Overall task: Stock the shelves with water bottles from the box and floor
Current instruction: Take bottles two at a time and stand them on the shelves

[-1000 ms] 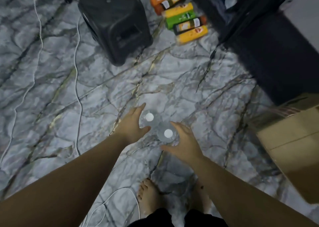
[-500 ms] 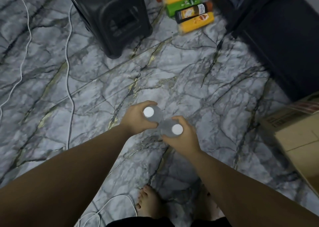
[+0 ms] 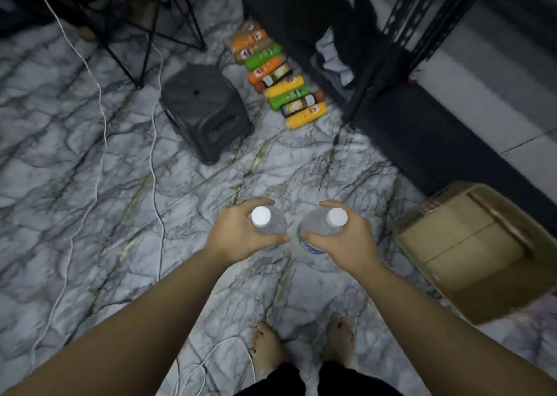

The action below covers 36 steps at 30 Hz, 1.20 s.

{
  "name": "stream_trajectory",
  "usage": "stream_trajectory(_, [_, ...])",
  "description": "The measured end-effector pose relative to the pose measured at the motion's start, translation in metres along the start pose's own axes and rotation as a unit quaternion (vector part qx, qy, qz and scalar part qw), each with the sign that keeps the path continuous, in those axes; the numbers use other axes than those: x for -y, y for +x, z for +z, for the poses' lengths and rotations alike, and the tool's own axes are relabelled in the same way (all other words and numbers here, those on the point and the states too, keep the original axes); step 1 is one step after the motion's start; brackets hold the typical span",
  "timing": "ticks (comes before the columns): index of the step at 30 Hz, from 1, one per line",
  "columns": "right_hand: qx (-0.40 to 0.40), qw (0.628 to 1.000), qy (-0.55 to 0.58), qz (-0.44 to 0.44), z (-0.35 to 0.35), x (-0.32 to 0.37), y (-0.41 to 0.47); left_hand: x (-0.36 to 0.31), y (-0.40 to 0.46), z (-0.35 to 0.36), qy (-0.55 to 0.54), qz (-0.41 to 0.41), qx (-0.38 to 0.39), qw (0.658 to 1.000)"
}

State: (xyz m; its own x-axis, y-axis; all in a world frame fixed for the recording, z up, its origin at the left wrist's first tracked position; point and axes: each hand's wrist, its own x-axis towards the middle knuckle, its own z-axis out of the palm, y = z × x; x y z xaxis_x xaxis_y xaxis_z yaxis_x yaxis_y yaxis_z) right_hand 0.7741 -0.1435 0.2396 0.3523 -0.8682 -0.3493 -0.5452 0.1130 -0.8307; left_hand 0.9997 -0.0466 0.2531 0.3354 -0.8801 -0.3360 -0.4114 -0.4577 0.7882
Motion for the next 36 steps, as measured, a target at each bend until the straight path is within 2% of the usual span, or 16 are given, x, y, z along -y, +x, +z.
stream_trajectory(3, [-0.037, 0.999, 0.009, -0.016, -0.055, 0.073, -0.036, -0.082, -0.028, -0.037, 0.003, 0.043, 0.006, 0.999])
stream_trajectory(7, [-0.088, 0.994, 0.038, -0.06, -0.124, 0.157, -0.088, -0.177, -0.059, -0.072, 0.01, 0.087, -0.023, 0.996])
stream_trajectory(14, [-0.267, 0.95, 0.1, -0.128, -0.222, 0.243, -0.159, -0.319, -0.094, -0.093, -0.082, 0.179, -0.048, 0.979])
stream_trajectory(20, [-0.336, 0.911, 0.153, -0.185, -0.297, 0.275, -0.184, -0.443, -0.093, -0.081, -0.127, 0.272, -0.024, 0.954])
stream_trajectory(26, [-0.393, 0.872, 0.155, -0.248, -0.39, 0.298, -0.2, -0.553, -0.101, -0.036, -0.182, 0.359, -0.026, 0.915])
stream_trajectory(36, [-0.408, 0.845, 0.128, -0.322, -0.553, 0.317, -0.232, -0.71, -0.118, 0.048, -0.229, 0.454, -0.003, 0.861])
